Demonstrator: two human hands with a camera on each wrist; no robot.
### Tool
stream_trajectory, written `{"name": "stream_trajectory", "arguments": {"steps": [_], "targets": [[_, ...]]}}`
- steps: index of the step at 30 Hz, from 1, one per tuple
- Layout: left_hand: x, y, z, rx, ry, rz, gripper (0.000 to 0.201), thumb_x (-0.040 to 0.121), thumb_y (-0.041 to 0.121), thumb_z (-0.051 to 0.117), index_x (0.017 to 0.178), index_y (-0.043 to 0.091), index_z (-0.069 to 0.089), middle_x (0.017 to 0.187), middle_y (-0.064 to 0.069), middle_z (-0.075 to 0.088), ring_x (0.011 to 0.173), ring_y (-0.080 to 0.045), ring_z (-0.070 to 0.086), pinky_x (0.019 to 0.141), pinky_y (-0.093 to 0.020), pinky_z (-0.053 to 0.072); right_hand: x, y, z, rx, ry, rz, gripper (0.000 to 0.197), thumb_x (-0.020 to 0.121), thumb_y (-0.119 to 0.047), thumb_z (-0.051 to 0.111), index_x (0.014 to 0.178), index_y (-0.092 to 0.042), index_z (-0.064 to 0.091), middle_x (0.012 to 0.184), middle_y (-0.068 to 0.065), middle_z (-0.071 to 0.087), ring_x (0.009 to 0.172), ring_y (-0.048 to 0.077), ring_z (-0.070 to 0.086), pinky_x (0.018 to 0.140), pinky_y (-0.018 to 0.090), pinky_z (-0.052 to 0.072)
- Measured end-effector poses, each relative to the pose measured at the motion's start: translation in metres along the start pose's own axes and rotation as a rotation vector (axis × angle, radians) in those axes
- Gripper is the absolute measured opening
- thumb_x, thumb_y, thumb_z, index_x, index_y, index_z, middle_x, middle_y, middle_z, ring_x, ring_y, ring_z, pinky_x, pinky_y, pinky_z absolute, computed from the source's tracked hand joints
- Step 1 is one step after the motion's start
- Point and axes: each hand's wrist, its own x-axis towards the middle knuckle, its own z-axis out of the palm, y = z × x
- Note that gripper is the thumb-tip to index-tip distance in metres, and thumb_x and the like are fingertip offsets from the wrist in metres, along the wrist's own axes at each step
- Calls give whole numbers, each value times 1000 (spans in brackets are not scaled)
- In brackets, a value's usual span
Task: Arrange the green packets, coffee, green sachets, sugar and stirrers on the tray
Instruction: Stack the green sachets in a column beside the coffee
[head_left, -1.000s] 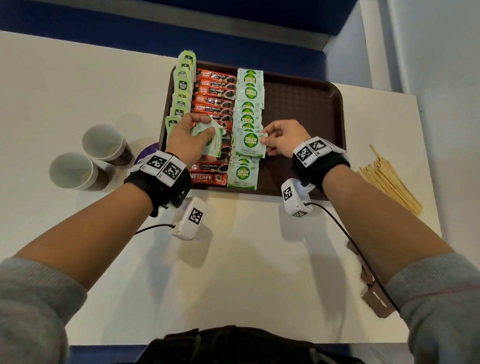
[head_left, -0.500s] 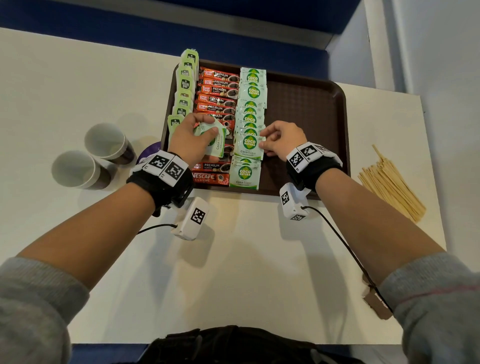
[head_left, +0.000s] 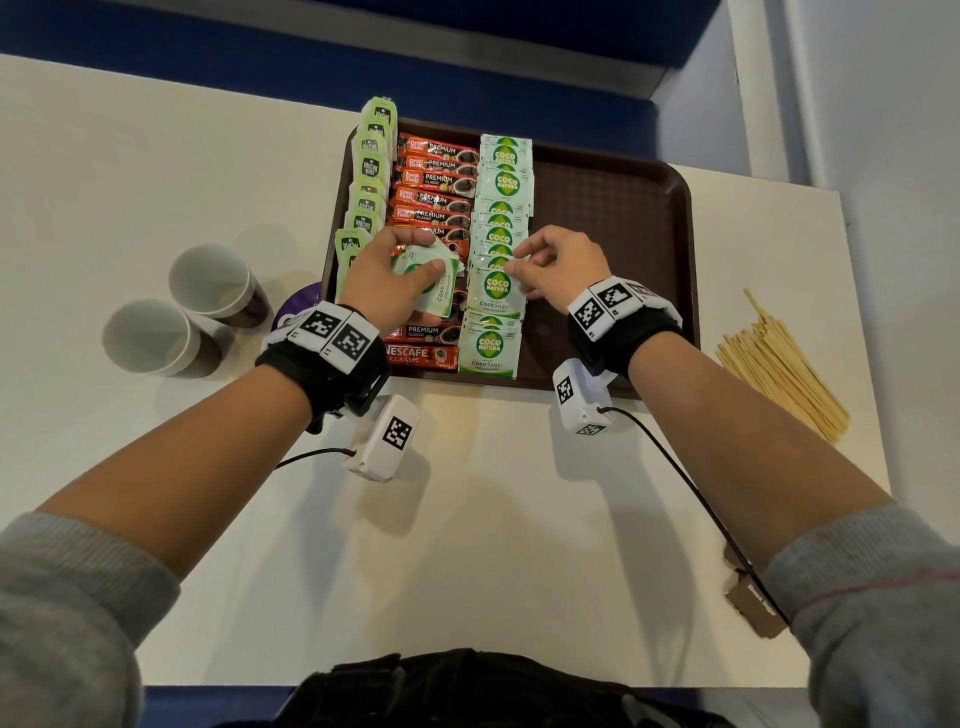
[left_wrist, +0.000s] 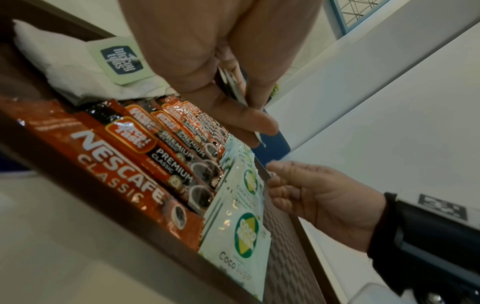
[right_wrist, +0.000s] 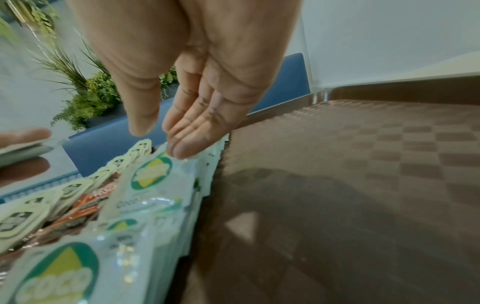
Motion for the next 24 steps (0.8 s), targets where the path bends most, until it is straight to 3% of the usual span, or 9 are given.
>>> {"name": "stream_trajectory", "arguments": {"steps": [5, 8, 12, 17, 20, 24], "targets": [[-4, -2, 0, 24, -43, 46, 33, 83, 13, 71, 108, 23, 52, 121, -2, 52, 87, -20, 64, 46, -21, 54, -9, -25, 10, 51, -91, -40, 25, 84, -35, 68, 95, -13, 66, 76, 4, 66, 64, 11, 65, 65, 22, 57], [-6, -3, -1, 45, -68, 60, 38, 78, 15, 77, 105, 26, 53, 125, -6, 52, 85, -18, 64, 48, -22, 54, -10, -34, 14, 35, -171, -52, 27, 83, -37, 69, 96, -14, 66, 77, 2, 67, 64, 11, 66, 64, 21, 57], [-6, -1, -1, 60, -79, 77, 42, 74, 14, 80, 105, 25, 53, 115, -2, 55, 78, -13, 63, 46, -20, 53, -10, -37, 16, 20, -227, -66, 29, 79, -29, 74, 100, -11, 67, 77, 4, 65, 65, 16, 65, 65, 24, 57], [-6, -1, -1, 55, -91, 86, 40, 74, 17, 80, 104, 23, 55, 103, 4, 58, 73, -10, 63, 46, -21, 52, -8, -38, 13, 53, -259, -52, 24, 81, -15, 72, 103, -6, 66, 68, 3, 62, 59, 11, 62, 62, 21, 56], [-4, -4, 0, 28, -97, 70, 34, 77, 17, 78, 104, 19, 57, 106, 0, 61, 71, -11, 65, 48, -24, 55, -8, -35, 9, 82, -252, -52, 11, 82, -11, 71, 91, -13, 66, 67, 2, 62, 58, 10, 63, 65, 23, 57], [-3, -4, 1, -5, -85, 27, 22, 84, 16, 71, 101, 14, 58, 92, -3, 65, 57, -8, 64, 45, -19, 52, -5, -27, 5, 218, -189, -45, 14, 83, -5, 68, 81, -16, 60, 66, 4, 60, 53, 9, 63, 63, 25, 58]]}}
